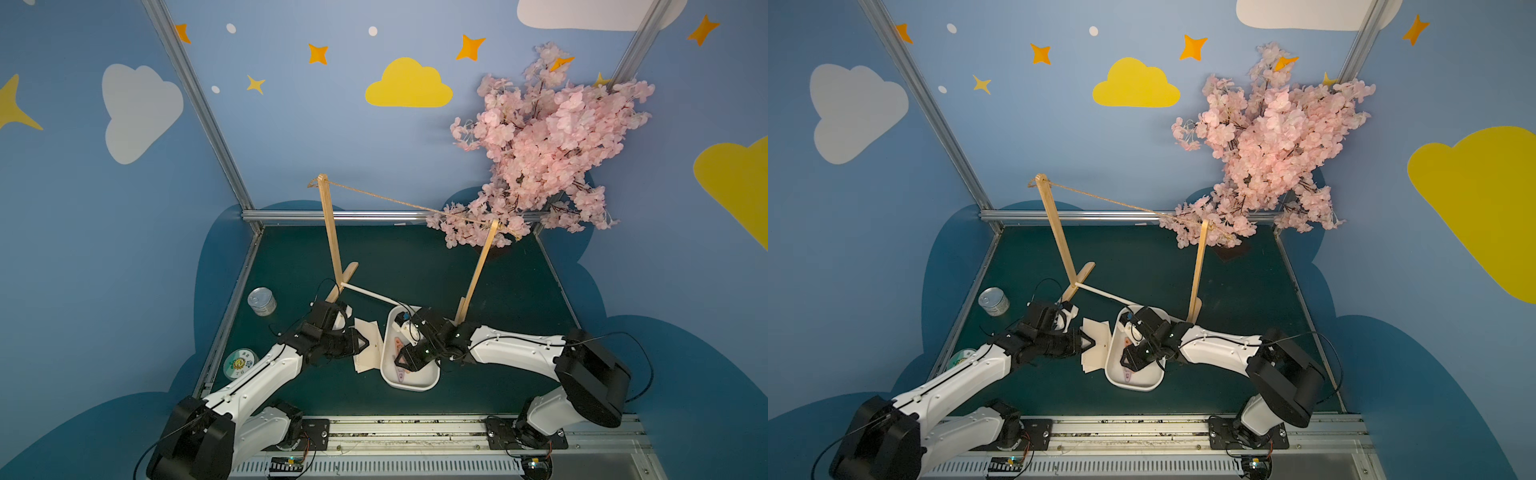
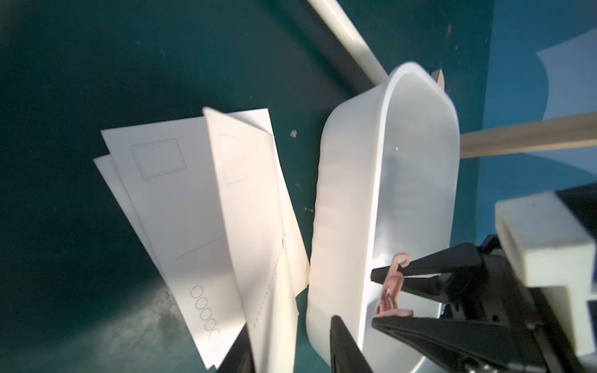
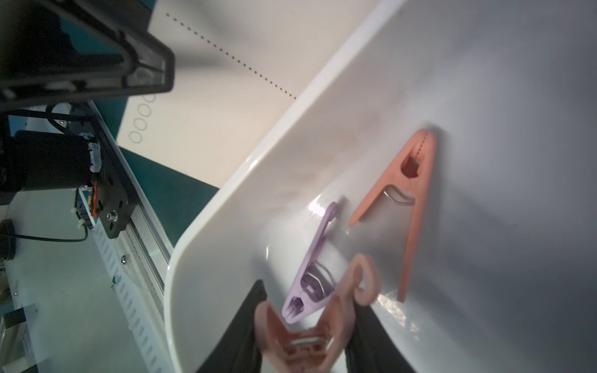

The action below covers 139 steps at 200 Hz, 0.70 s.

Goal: Remove the postcards from the strings
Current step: Place the postcard on the postcard.

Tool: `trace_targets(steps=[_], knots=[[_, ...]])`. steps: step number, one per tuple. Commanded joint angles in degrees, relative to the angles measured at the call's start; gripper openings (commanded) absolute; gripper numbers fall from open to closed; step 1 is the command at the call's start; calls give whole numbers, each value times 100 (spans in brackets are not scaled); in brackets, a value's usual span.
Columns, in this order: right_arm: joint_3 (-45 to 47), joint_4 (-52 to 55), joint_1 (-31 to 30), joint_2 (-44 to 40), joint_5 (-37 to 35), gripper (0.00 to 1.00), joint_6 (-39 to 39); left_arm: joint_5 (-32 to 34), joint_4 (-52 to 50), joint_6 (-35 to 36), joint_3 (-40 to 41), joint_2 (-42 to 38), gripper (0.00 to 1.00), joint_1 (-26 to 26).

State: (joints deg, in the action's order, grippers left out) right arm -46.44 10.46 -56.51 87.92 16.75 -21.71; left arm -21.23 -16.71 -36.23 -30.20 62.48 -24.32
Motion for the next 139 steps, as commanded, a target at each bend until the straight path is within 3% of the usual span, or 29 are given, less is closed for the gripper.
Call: trace_targets(steps=[1,25,75,139], knots=[[-222,185,-35,-135,-104,42,88,188,-194,93,-238,-203,48,-22],[-379,580,-35,-382,-393,45,176,525,-612,107,-387,-606,58,-16],[-674,1626,-18,-1228,-1136,46,183,1133,-1040,12,-556,-1577,65,-23],[-145,3278,144,-3006,-2253,51,-1091,1605,-662,-58,-484,-2124,72,-16]])
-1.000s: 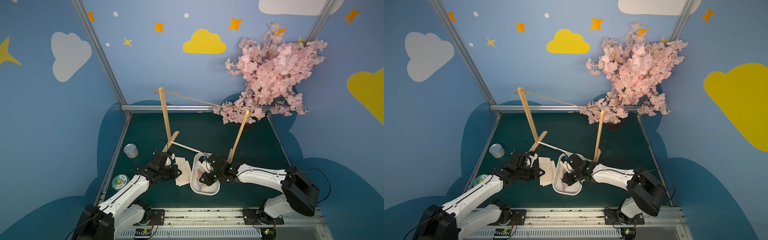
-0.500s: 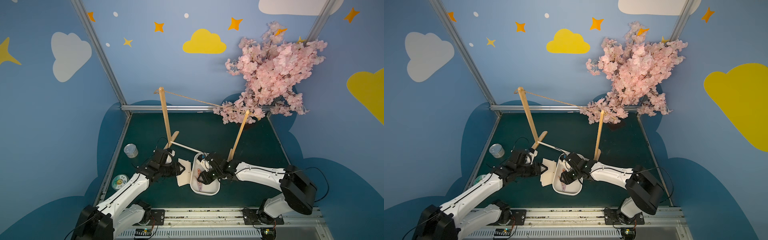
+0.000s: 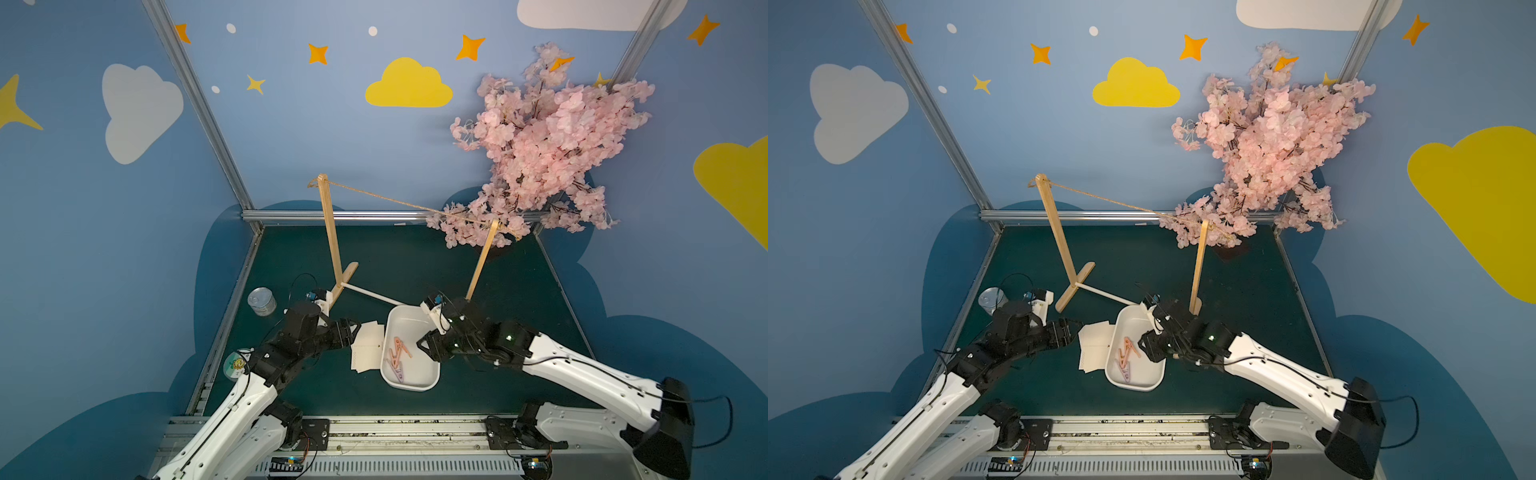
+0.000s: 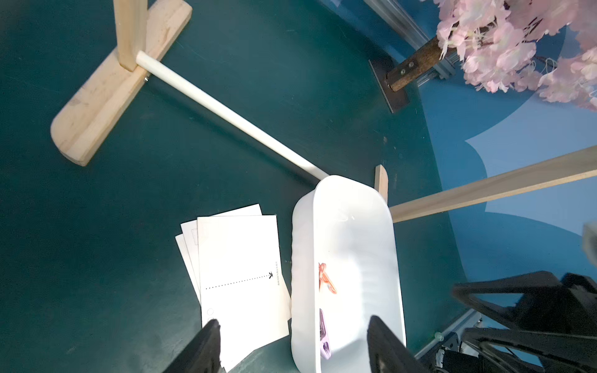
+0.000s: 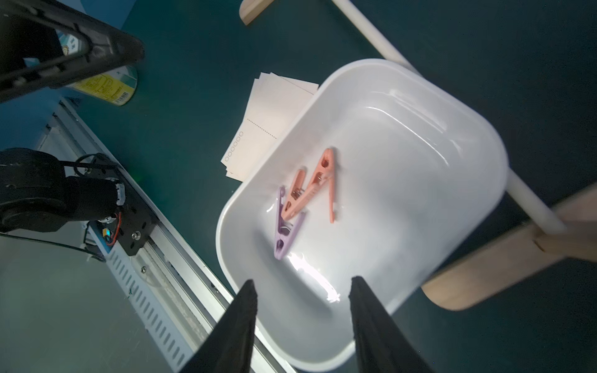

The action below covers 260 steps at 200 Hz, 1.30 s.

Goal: Remove the postcards from the strings
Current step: Place the postcard on the postcard, then reset both arms

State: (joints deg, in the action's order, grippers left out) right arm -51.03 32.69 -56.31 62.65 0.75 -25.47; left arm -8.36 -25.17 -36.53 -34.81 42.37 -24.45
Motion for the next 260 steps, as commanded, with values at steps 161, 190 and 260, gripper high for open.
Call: trace_targets(steps=[161,190,260], knots=[[736,123,4297,-236,-705,80,-148,2013,37,363,-673,871,99,661],[857,-647,4517,-82,-1181,81,192,2887,390,381,-389,926,100,1220],[1112,-1944,4939,415,-2154,81,436,3947,1896,1461,-59,1666,99,1644]])
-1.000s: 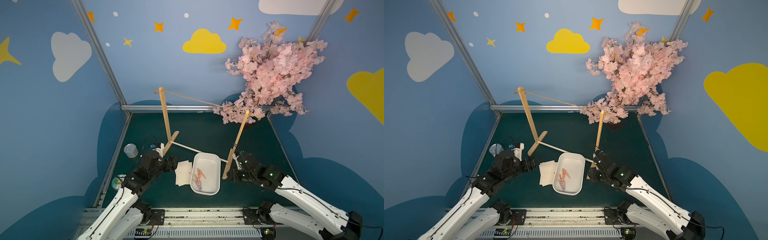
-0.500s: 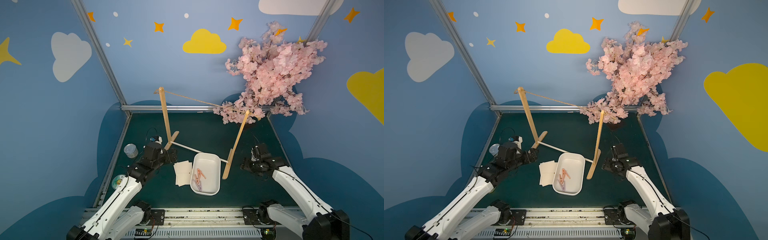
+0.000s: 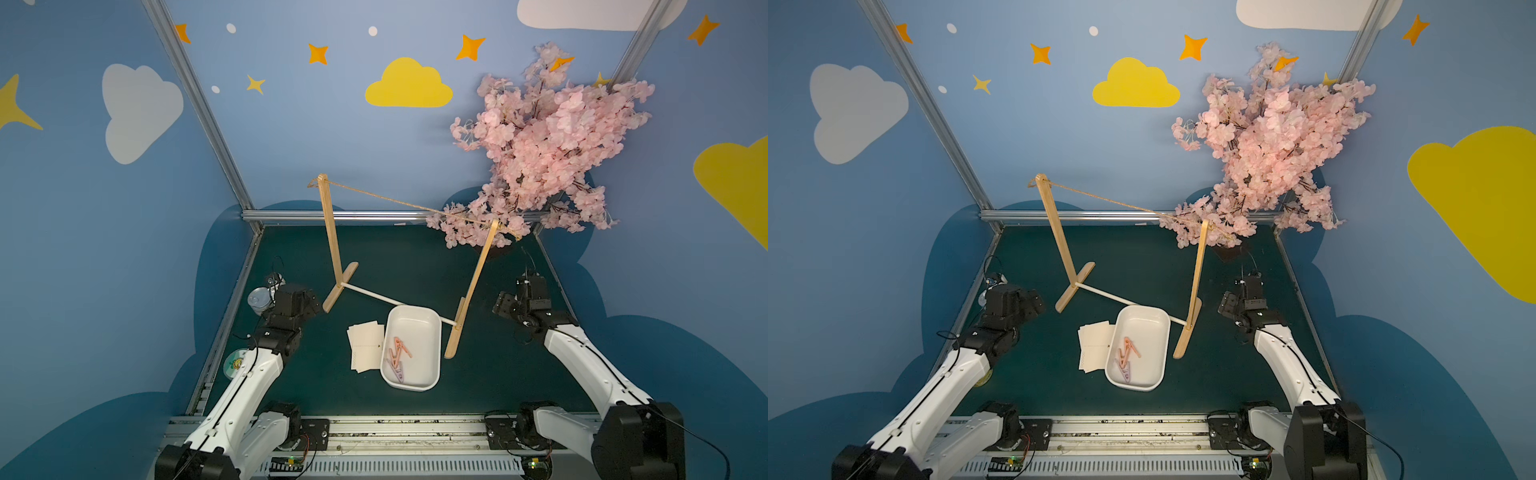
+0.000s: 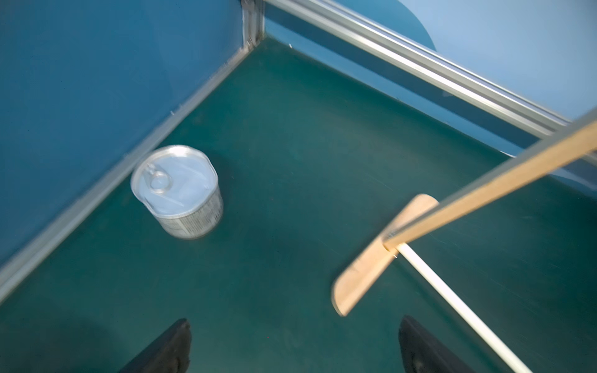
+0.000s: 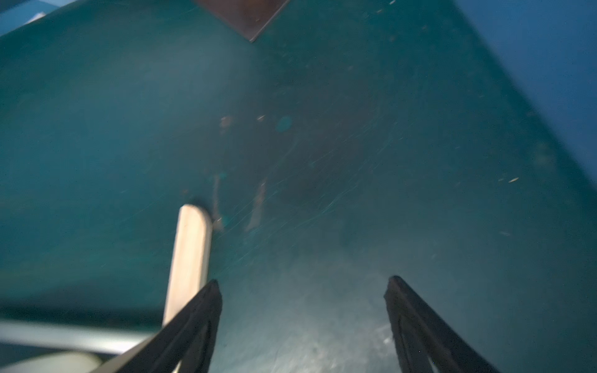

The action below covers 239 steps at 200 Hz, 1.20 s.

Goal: Remove the postcards from the strings
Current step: Reset both arms

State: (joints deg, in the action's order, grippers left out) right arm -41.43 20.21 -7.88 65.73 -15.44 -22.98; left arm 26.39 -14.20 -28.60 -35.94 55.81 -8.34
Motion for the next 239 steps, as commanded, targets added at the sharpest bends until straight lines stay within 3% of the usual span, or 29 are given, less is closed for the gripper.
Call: trace_targets(steps=[1,43,84,123,177,191,226,239], knots=[[162,-717,95,111,-541,81,188,476,828,700,58,341,100,33],[622,-1998,129,364,-828,81,543,805,2240,1784,414,952,100,52],[703,-2735,146,823,-1055,81,1033,-200,4117,2610,989,1623,99,121],[1324,-4653,147,1304,-1056,81,1364,-1065,5518,3031,1348,2345,99,195],[1348,-5800,164,2033,-927,82,1929,-1633,6063,2954,1402,2892,100,496],[1196,-5344,178,1975,-760,82,1866,-1729,6261,2885,1436,3073,99,572],[1554,-6184,186,1986,-276,82,2138,-1949,6169,2803,1341,3231,99,713],[1501,-6018,210,1954,-151,83,2111,-2038,6139,2764,1305,3248,99,762]])
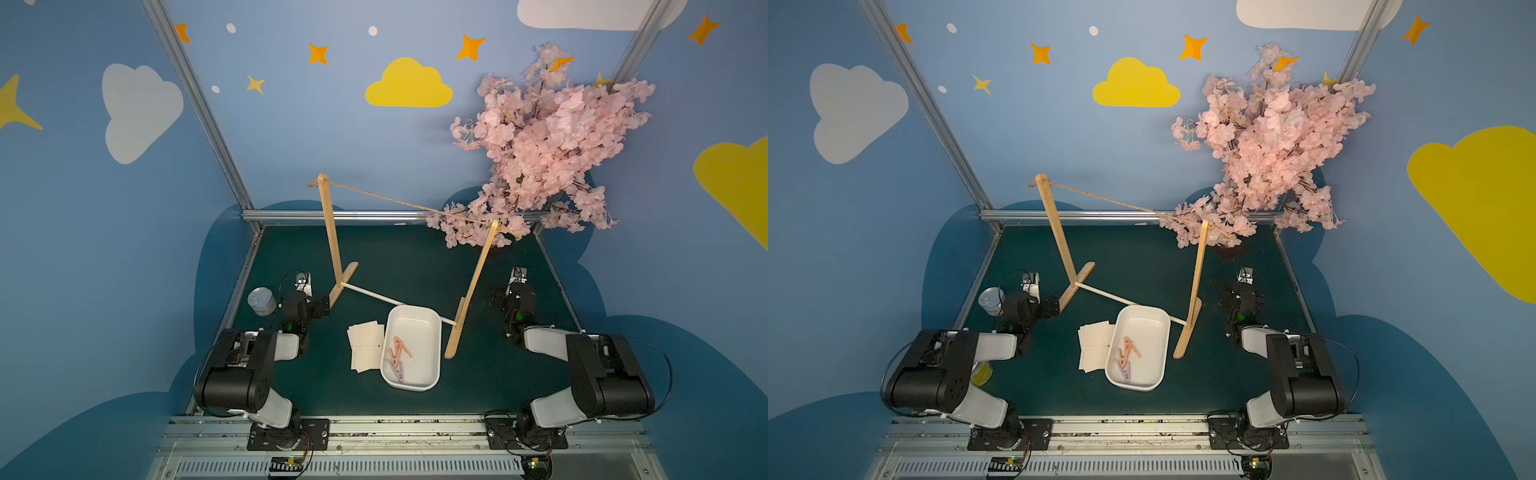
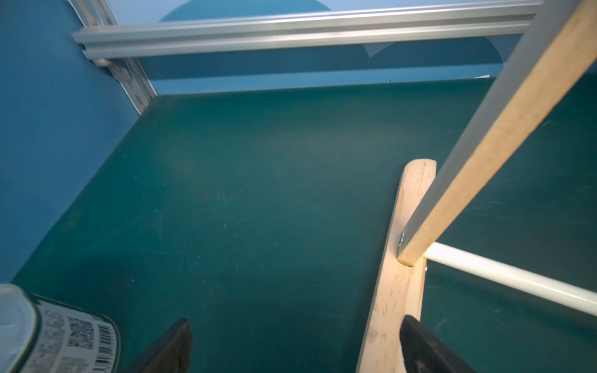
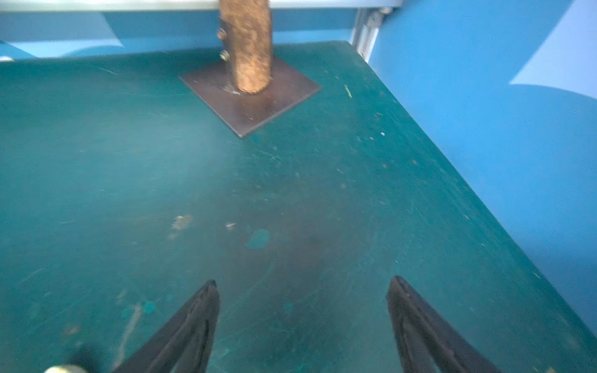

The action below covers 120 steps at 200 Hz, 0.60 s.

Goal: Remove the postcards from the strings
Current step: Reset both arms

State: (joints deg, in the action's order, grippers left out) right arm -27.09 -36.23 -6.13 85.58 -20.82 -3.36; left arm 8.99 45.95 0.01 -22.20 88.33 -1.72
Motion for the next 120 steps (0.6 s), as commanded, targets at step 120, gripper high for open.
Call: trace_targets(steps=[120], knots=[[620,-1699,193,294,980,87,248,-451,54,-128,-96,-5,100,172]])
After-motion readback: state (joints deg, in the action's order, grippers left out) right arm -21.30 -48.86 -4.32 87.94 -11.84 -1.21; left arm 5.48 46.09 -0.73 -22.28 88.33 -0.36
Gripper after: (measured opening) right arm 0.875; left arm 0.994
